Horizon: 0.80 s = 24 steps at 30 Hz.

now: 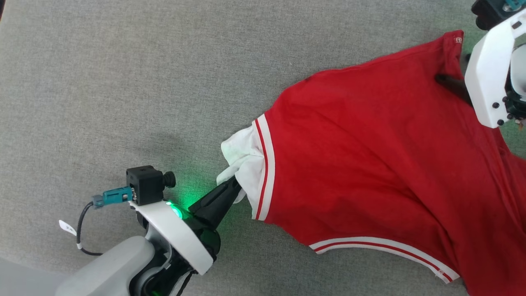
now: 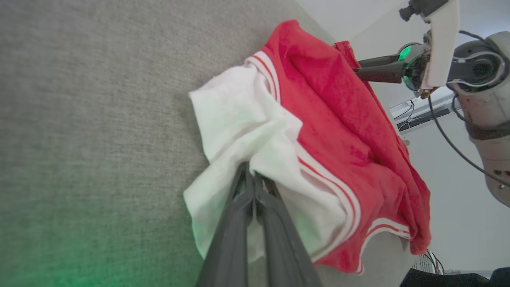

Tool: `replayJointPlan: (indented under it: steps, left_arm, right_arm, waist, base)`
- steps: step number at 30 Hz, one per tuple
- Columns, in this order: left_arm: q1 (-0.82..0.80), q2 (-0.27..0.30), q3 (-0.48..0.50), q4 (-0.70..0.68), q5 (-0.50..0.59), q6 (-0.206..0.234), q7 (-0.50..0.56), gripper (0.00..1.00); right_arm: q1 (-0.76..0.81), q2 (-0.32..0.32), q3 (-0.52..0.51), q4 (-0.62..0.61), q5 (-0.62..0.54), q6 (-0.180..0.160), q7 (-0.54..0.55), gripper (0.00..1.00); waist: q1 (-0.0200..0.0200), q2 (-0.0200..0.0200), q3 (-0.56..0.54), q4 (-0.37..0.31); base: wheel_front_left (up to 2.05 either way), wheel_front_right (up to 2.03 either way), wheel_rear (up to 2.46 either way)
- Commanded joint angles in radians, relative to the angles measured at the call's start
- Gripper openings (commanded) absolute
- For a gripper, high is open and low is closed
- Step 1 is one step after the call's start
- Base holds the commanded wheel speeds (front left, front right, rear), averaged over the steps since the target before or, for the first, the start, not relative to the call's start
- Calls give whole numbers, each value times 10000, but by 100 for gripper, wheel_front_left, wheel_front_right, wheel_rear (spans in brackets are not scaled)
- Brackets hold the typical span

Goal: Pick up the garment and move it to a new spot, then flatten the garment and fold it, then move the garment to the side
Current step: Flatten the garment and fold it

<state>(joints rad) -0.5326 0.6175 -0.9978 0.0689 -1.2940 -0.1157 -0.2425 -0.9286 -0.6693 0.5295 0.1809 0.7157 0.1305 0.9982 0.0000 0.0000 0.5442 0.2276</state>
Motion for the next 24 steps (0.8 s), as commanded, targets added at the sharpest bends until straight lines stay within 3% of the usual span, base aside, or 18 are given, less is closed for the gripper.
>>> replayJointPlan:
  steps: [1, 4, 11, 18, 24]
  left_arm:
    - [-88, -119, -53, 232, -49, -67, -9, 0]
    - [-120, -206, -79, 376, -104, -76, -17, 0]
    - [-562, -41, 284, 965, -282, -139, -80, 0]
    - [-2145, -29, 1408, 1436, -731, -156, -41, 0]
    - [-4624, -171, 3020, 2525, -2200, -134, 354, 0]
  right_arm:
    - [221, 91, 492, 389, 195, 4, -57, 0]
    - [121, 69, 620, 597, 338, 4, -299, 0]
    - [-525, 145, -34, 1330, 472, 1, -2314, 0]
    - [-1152, 165, -1313, 2283, 389, 1, -4031, 0]
    - [-2580, 569, -2148, 3161, -112, 0, -5094, 0]
  waist:
    - [0, 0, -49, 4]
    - [0, 0, -142, -13]
    - [0, 0, -647, -237]
    - [0, 0, -820, -563]
    - [0, 0, -401, -1116]
  base:
    - [0, 0, 0]
    - [0, 0, 0]
    - [0, 0, 0]
    - [0, 0, 0]
    - [0, 0, 0]
